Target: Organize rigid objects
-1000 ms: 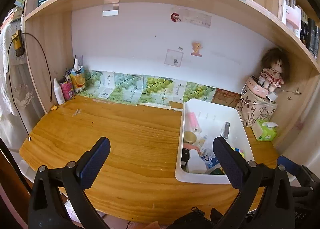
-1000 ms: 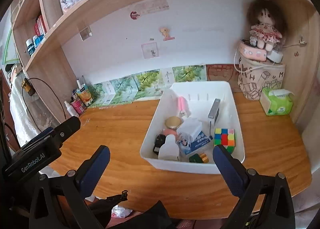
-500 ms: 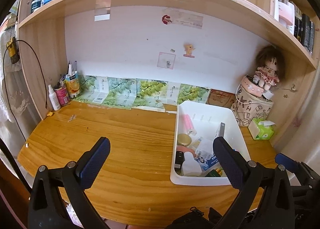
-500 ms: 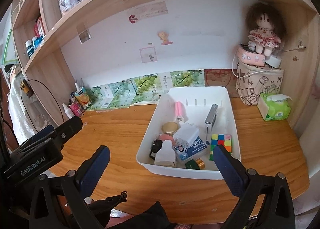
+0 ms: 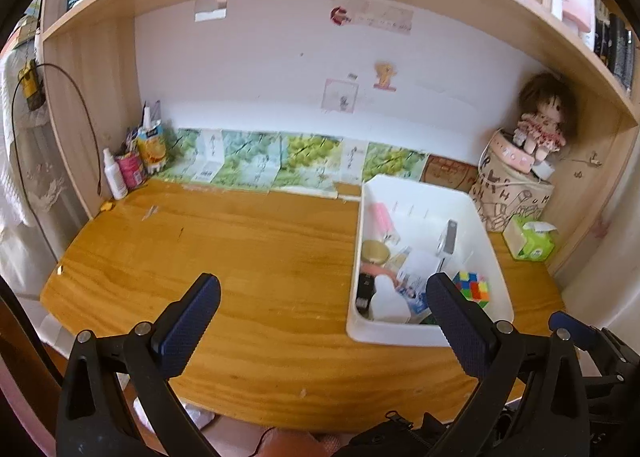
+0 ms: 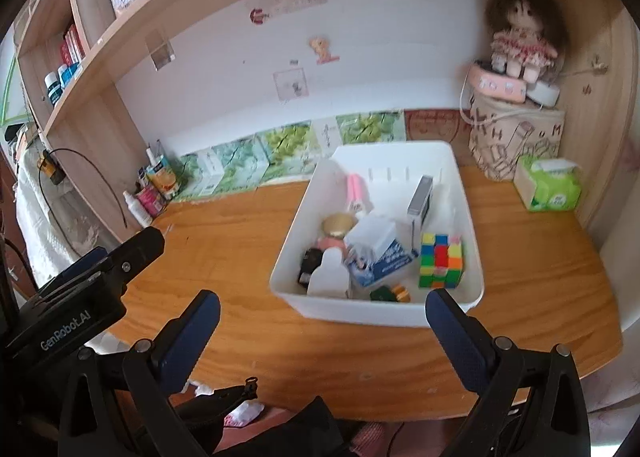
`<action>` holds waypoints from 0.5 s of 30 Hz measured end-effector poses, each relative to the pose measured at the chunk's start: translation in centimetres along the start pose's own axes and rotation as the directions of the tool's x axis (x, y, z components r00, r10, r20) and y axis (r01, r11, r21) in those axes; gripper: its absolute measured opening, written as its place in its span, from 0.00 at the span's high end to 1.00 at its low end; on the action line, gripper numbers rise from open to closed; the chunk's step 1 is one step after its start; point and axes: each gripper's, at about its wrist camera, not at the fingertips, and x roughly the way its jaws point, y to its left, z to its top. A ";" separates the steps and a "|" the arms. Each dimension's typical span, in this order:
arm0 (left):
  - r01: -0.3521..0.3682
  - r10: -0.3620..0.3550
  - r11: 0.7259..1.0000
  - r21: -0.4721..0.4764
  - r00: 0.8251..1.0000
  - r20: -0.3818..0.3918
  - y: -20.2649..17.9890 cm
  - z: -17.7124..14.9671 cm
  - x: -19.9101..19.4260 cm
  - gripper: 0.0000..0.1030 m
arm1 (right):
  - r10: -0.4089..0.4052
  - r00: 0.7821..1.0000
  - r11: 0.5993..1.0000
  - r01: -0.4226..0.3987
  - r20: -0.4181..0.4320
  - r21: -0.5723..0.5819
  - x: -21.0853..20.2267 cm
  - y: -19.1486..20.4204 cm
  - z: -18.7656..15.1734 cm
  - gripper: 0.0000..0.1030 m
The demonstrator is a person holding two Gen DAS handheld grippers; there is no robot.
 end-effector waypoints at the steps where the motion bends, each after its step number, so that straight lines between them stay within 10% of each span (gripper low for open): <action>1: -0.005 0.005 1.000 -0.001 1.000 -0.004 0.1 -0.1 0.0 0.01 | 0.003 1.000 1.000 -0.003 -0.004 0.001 0.0 0.1 -0.1 0.00; 15: -0.026 0.026 1.000 -0.012 1.000 -0.018 0.6 -0.9 -0.5 0.01 | 0.006 0.999 1.000 -0.006 -0.036 0.002 -0.2 0.6 -1.1 0.00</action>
